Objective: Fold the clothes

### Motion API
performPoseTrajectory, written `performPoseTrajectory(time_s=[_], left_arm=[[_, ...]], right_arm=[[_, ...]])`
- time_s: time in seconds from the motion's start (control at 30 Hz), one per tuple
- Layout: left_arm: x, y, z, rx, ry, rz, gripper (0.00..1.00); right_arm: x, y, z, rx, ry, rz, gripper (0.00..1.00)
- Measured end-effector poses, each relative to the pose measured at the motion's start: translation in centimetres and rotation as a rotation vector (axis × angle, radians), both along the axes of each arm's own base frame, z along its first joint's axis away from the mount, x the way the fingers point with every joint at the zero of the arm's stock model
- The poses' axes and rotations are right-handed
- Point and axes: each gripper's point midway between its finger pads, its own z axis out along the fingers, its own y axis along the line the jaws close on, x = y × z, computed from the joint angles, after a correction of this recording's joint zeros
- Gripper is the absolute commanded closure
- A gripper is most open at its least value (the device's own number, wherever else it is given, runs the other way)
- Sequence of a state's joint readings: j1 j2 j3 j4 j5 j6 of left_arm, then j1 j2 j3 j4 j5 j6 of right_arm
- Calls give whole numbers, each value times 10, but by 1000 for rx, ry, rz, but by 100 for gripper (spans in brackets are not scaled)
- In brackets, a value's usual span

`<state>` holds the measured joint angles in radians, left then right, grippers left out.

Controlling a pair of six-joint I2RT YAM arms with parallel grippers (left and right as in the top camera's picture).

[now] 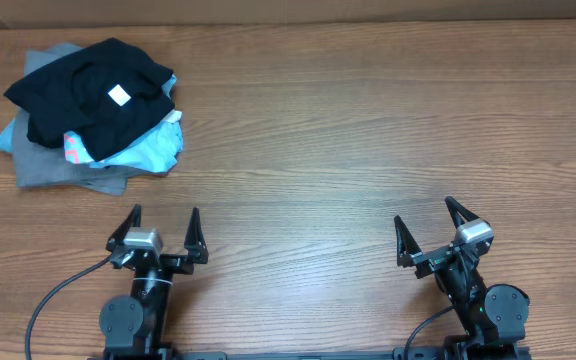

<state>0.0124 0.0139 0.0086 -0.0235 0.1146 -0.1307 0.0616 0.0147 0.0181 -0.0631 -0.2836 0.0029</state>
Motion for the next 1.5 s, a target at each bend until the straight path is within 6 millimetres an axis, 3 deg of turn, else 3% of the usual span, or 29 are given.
performPoseTrajectory(time_s=[0.07,1.5], left_arm=[[0,0,-11,0,43,2,0],[0,1,-11,0,44,7,0]], right_arm=[[0,0,0,0,0,0,0],[0,0,0,0,0,0,0]])
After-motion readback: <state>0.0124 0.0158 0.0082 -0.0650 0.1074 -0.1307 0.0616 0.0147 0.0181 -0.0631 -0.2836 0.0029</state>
